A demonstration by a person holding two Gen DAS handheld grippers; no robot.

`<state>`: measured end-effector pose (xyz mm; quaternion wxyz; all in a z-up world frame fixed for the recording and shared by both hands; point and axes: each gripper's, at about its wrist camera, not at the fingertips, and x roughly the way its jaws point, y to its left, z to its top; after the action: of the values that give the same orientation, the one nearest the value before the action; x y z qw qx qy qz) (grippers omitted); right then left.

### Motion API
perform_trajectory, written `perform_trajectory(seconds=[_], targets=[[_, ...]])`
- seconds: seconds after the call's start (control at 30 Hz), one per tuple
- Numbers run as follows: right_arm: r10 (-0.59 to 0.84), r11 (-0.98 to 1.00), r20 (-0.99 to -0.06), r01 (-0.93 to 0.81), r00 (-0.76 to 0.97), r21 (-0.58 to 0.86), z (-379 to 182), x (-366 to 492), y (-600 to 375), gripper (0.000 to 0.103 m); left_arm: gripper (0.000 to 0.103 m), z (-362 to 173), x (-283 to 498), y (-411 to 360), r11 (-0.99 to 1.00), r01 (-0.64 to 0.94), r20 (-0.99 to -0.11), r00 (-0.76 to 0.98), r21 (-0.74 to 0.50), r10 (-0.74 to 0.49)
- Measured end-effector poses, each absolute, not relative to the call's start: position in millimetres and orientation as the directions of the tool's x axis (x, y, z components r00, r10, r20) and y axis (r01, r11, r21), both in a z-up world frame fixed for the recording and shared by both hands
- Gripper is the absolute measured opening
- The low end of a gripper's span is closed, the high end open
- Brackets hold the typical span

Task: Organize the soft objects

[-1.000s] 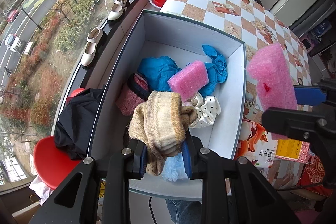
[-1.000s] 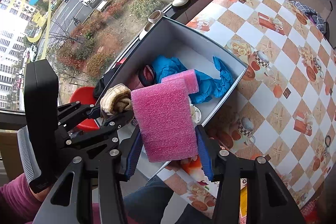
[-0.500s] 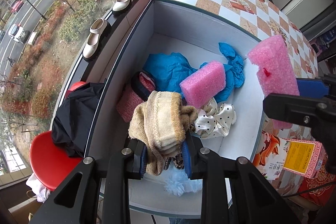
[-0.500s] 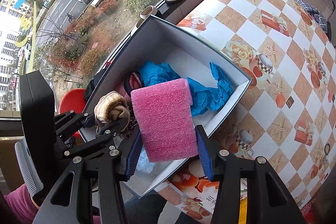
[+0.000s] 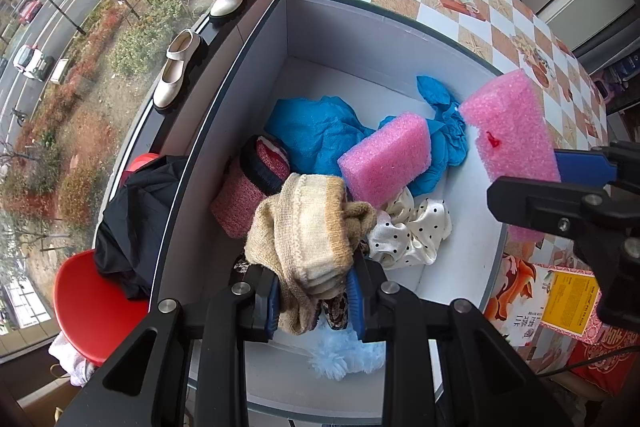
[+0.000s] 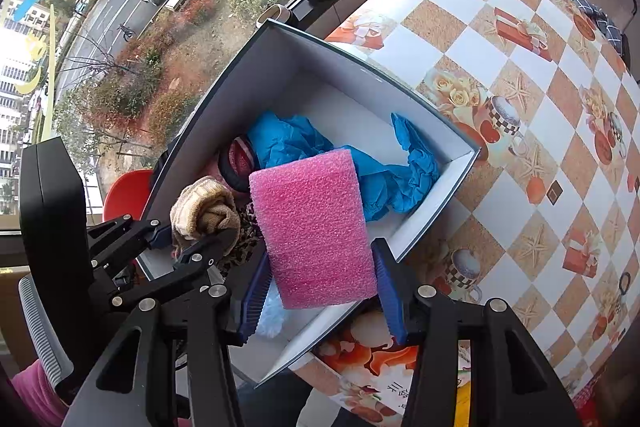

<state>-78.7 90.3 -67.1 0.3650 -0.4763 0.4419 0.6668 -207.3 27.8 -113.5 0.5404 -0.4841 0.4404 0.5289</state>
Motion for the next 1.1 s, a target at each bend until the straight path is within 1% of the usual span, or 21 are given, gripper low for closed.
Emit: perform_trajectory(seconds=[0.67,0.73,0.77,0.8,0.83,0.87,0.9,0.93,1.03,1.07,1.1], targets=[[0.062,-0.344,-0.964,-0.912,-0.26,0.223,-71,-81,96,0.051,0.03,-120,-207,34,-0.023,-0.998,-0.989,0.063,-0.066,0.134],[0.062,-0.347,-0.963,-0.91,-0.262,0.225,-71,-83,96,0.051,0.035,-119,-205,34,-0.011,-0.997,-0.988,0.069,-0.071,0.135],[0.064,-0.348,-0.962,-0.909,-0.265,0.228,-70,-83,96,0.051,0.042,-117,-205,33,-0.008,-0.998,-0.988,0.061,-0.062,0.143],[0.064,-0.348,-0.96,-0.908,-0.273,0.235,-70,-83,97,0.051,0.054,-116,-204,32,-0.003,-0.999,-0.987,0.044,-0.045,0.154],[0.062,-0.344,-0.957,-0.906,-0.283,0.246,-70,-83,97,0.054,0.061,-114,-203,31,-0.002,-1.0,-0.986,0.021,-0.021,0.167],[0.059,-0.338,-0.955,-0.906,-0.292,0.256,-69,-82,98,0.073,0.076,-112,-204,31,-0.005,-1.0,-0.984,-0.007,0.006,0.179],[0.063,-0.33,-0.954,-0.908,-0.294,0.258,-69,-81,98,0.085,0.081,-111,-204,30,-0.01,-1.0,-0.982,-0.028,0.027,0.187],[0.076,-0.321,-0.955,-0.914,-0.286,0.248,-67,-79,97,0.096,0.081,-109,-207,30,-0.02,-0.999,-0.98,-0.04,0.037,0.195],[0.098,-0.311,-0.956,-0.921,-0.278,0.236,-60,-74,96,0.096,0.081,-106,-217,31,-0.065,-0.997,-0.98,-0.052,0.04,0.192],[0.106,-0.31,-0.957,-0.924,-0.269,0.225,-58,-72,94,0.101,0.081,-106,-221,33,-0.081,-0.996,-0.983,-0.055,0.041,0.175],[0.114,-0.311,-0.959,-0.926,-0.261,0.215,-55,-70,92,0.102,0.081,-108,-224,34,-0.093,-0.995,-0.987,-0.054,0.04,0.15]])
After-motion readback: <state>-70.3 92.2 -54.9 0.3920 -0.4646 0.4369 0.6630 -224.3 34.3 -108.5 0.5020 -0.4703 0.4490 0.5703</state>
